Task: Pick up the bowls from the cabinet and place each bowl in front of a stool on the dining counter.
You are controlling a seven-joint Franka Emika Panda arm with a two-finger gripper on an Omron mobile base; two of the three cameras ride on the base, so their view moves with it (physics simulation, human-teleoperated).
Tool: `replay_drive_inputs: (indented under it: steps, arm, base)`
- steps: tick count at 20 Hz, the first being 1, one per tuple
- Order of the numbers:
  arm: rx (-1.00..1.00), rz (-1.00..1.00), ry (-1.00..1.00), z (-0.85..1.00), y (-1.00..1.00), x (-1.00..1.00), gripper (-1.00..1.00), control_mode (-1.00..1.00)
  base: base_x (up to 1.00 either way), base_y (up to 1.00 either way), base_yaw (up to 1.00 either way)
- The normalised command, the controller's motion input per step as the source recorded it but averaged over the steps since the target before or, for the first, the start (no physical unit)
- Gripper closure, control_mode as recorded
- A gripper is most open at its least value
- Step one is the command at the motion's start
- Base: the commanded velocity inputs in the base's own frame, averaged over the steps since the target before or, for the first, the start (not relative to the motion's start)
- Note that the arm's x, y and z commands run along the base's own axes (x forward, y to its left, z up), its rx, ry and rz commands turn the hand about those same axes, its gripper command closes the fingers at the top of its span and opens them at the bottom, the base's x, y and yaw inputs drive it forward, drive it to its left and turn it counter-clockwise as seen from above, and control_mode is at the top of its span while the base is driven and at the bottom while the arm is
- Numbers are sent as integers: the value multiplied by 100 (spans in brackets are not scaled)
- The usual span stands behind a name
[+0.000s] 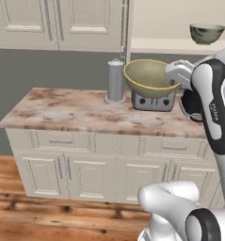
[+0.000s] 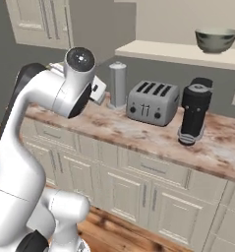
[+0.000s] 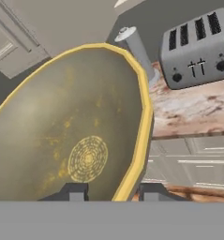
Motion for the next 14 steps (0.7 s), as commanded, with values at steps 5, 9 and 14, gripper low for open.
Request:
replay_drive_inputs:
  steps: [5, 9, 14]
  arm:
    - [0, 0, 0, 0, 0, 0, 100, 100]
    - [0, 0, 0, 0, 0, 0, 100, 100]
    - [0, 0, 0, 0, 0, 0, 100, 100]
  base:
    - [-7, 31, 28]
    - [0, 20, 39]
    - [1, 18, 48]
